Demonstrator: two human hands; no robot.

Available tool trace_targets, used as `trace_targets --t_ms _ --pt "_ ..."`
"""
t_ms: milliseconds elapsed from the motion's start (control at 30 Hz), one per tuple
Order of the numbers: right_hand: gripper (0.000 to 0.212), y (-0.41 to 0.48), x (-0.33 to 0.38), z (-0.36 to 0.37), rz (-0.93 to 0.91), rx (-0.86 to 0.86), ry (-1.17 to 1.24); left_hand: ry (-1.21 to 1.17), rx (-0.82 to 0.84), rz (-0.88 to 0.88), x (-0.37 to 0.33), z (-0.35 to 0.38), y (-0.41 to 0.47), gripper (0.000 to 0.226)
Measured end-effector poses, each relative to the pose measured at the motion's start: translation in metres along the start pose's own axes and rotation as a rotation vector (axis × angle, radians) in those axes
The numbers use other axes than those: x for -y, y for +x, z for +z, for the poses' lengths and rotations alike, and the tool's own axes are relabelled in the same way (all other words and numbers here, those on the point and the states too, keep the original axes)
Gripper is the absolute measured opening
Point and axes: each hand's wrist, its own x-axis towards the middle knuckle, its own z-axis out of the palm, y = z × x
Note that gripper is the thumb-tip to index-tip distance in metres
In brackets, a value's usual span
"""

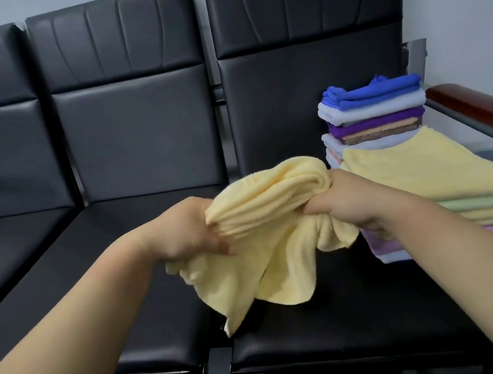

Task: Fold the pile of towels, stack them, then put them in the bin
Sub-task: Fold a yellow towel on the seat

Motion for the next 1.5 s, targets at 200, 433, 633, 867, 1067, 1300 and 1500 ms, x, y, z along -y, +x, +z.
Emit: trace_targets --t_ms 200,433,633,867,1067,1300,1500 --pt "0.04 -0.005 0.006 0.002 -0.028 0.226 -0.109 -0.245 -0.123 0.0 0.0 -0.014 -0.007 0.01" --pt "0.025 0.009 0.029 0.002 -0.053 0.085 -0.646 -0.379 -0.046 0.056 0.001 -0.027 -0.001 0.036" --pt "0.014 0.043 0.062 -0.01 -0.213 -0.25 -0.884 0.548 -0.353 -0.09 -0.027 -0.057 0.026 0.017" --pt "0.028 0.017 0.06 -0.002 -0.059 -0.191 -1.103 0.567 -0.188 -0.191 -0.018 -0.028 0.016 0.007" --pt "0.019 -0.008 -0.015 0.043 0.025 0.277 -1.13 0.525 0.197 -0.153 0.042 0.048 0.016 0.017" --pt "0.04 -0.004 -0.041 0.034 0.127 0.275 -0.822 0.237 0.308 -0.14 0.045 0.063 0.026 0.047" --pt "0.063 -0.006 -0.047 0.034 0.28 0.168 -0.603 0.018 0.206 -0.17 0.042 0.08 0.046 0.045"
